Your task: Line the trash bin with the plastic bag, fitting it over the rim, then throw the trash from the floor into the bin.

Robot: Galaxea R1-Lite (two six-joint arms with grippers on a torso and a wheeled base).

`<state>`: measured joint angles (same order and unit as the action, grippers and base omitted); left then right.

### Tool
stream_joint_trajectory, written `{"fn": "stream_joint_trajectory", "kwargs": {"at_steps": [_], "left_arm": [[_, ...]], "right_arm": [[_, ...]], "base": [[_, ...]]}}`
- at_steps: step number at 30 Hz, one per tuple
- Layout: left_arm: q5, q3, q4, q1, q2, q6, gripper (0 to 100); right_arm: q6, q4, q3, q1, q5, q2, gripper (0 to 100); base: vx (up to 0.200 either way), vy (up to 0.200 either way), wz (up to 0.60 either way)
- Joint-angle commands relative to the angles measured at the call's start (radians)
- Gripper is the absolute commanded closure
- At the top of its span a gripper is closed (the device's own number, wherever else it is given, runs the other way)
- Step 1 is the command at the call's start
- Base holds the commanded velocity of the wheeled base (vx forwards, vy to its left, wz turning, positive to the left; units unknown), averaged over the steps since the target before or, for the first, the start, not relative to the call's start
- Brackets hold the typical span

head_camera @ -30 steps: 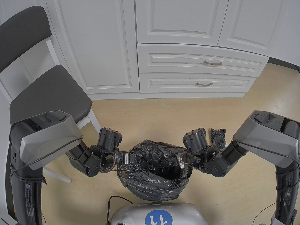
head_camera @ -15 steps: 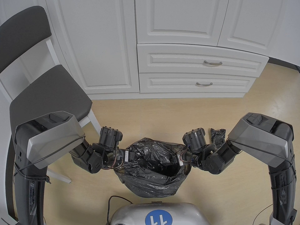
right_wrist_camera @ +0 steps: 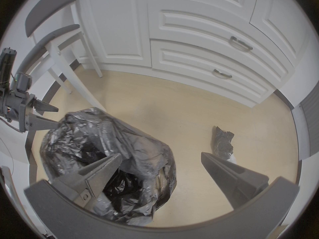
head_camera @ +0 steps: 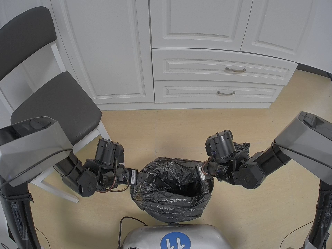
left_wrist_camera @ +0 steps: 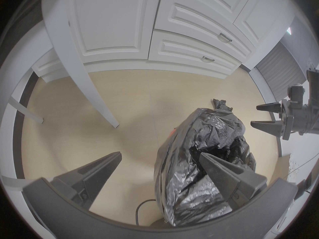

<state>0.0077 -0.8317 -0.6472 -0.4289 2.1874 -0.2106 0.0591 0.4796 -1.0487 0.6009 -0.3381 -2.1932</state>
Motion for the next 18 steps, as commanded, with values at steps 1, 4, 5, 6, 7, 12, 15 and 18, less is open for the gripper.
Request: {"fn": "stream_joint_trajectory", "kwargs": {"at_steps": [1,4,5,6,7,12,15,18], "left_arm": [[-0.005,0.062,-0.005,-0.002,-0.058,0.002,0],[-0.005,0.095,-0.009,-0.014,-0.057,0.004,0],[-0.005,0.102,-0.011,-0.019,-0.057,0.004,0],[-0.005,0.102,-0.011,-0.019,-0.057,0.004,0],[-0.002,0.141,-0.04,-0.045,-0.049,0.004,0],[0.006,0.229,-0.118,-0.09,-0.02,0.008,0],[0.009,0.264,-0.157,-0.099,0.012,0.025,0],[0.015,0.307,-0.244,-0.097,0.077,0.066,0]], "right_arm": [[-0.001,-0.012,0.026,0.05,-0.004,0.059,0],[-0.001,-0.009,0.064,0.093,-0.004,0.041,0],[-0.001,-0.009,0.072,0.099,-0.006,0.038,0],[-0.001,-0.009,0.072,0.099,-0.006,0.038,0],[0.002,-0.003,0.099,0.132,-0.007,0.009,0],[0.005,0.007,0.113,0.178,-0.03,-0.076,0],[0.005,0.024,0.111,0.191,-0.05,-0.122,0],[0.004,0.057,0.115,0.212,-0.056,-0.172,0]], "base": [[0.0,0.0,0.0],[0.0,0.0,0.0],[0.0,0.0,0.0],[0.0,0.0,0.0],[0.0,0.0,0.0],[0.0,0.0,0.0],[0.0,0.0,0.0],[0.0,0.0,0.0]]}}
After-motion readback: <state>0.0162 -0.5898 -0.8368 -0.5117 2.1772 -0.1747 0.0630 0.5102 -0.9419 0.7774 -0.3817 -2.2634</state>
